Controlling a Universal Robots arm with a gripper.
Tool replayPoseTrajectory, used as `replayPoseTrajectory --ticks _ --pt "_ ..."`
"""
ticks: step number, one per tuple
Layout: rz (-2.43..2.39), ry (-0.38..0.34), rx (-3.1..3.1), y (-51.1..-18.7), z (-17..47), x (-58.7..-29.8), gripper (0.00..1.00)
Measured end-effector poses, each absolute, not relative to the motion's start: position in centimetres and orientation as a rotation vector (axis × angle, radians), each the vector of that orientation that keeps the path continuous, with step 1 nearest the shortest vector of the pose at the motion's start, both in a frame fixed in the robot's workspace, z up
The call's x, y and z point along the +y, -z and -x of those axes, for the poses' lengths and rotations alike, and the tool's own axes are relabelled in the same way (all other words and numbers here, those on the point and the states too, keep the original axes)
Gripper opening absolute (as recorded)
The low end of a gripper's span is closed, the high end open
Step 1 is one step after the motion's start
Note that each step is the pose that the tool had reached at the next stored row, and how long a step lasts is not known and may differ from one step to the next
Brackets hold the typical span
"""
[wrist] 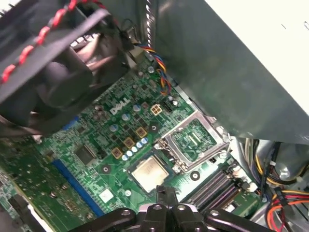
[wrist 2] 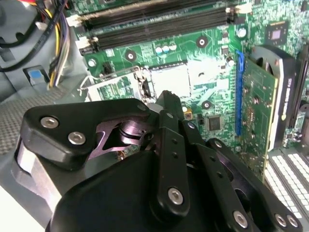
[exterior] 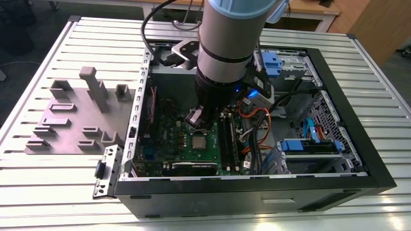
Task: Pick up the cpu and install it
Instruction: 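Close the cpu cover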
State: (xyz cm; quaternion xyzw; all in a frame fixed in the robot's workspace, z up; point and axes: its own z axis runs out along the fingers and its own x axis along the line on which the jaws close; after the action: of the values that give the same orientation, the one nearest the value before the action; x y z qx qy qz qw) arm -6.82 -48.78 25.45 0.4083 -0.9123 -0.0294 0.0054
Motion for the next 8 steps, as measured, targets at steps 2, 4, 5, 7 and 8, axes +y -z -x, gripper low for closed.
replayPoseTrajectory --ticks 2,4,5,7,8 --pt "-1.279 0.092 -2.856 -25.43 6.64 -48.67 0.11" --pt "-1.279 0.092 -2.856 -25.38 6.62 -48.62 0.11" --pt "-1.279 0.092 -2.856 -25.38 6.61 -48.62 0.11" --pt "-1.279 0.092 -2.856 -25.39 6.62 -48.62 0.11" --pt "-1.28 0.091 -2.856 -25.39 6.61 -48.62 0.11"
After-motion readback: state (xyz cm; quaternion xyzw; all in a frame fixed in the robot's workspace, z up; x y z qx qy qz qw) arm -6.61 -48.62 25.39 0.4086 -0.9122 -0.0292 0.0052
